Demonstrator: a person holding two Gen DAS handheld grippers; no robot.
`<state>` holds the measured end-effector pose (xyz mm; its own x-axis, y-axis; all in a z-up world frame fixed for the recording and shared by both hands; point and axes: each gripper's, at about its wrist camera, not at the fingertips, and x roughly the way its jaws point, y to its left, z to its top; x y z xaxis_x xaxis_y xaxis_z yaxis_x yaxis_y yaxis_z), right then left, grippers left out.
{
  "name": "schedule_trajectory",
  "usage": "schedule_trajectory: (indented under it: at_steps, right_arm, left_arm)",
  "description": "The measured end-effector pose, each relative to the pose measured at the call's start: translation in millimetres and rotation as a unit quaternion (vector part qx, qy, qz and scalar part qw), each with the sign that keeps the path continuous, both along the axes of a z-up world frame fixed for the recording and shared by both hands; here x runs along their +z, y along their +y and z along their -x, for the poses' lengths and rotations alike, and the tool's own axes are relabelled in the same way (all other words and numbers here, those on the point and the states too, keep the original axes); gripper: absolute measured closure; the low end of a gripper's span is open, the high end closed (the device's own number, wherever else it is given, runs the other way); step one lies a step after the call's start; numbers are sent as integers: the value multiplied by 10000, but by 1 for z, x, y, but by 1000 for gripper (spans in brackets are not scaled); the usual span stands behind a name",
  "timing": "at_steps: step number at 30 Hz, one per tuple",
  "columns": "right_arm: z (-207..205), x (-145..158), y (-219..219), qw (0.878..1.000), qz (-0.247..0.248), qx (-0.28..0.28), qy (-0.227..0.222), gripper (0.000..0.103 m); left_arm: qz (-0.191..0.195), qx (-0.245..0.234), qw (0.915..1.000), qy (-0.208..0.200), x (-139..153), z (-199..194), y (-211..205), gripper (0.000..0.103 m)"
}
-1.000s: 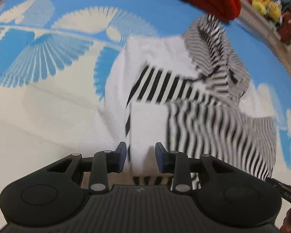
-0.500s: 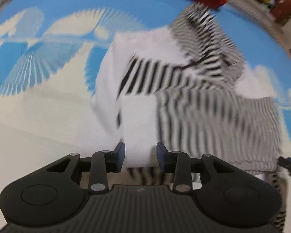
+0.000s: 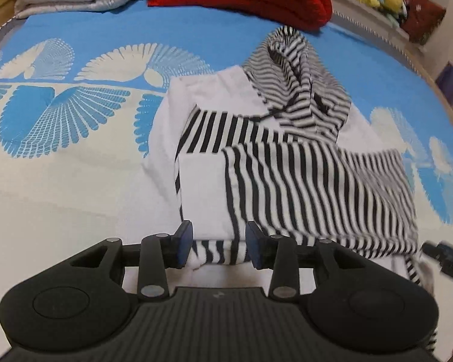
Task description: Fold small clothes
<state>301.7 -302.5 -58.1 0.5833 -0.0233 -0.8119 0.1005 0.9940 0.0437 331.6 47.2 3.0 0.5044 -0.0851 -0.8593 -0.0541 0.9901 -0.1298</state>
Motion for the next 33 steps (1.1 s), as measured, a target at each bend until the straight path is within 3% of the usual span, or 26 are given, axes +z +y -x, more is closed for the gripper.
schedule_trajectory:
  at_steps: [2,7,12,14,16,21,27,33]
  right_arm:
    - [0,0,1,9999,-84,-59,16,50]
    - [-7,9,2,9993,-323,-144,-96,50]
    - [-16,21,-3,9992,-108,-98,-364,50]
    - [-20,21,-10,9991,-142,-139,-376,50]
    - [-23,16,-20,9990,-259,-263,-266,50]
    - [-25,9,-34,9985,-376,-370,-157,50]
    - [-31,0,-49,9984,294,-492,2,50]
    - [-35,-18,-54,9961,757,-403,218,50]
  left_arm:
    - [-10,64,9999,-140,6,-2,0,60]
    - [-518,60,9962,-703,24,-10,-7,60]
    - [-607,306,9919,-1075,32,-22,-7,61]
    - [-614,379,9905,-1171,33,-27,-8,66]
    - [-677,430,9893,-1218,34,-29,-12,80]
    - [-806,385,9868,-1347,37,-33,-18,90]
    - [-965,260,9844,-1450,32,-67,-26,90]
    - [-1087,-47,9811,-1598,28,-152,-47,89]
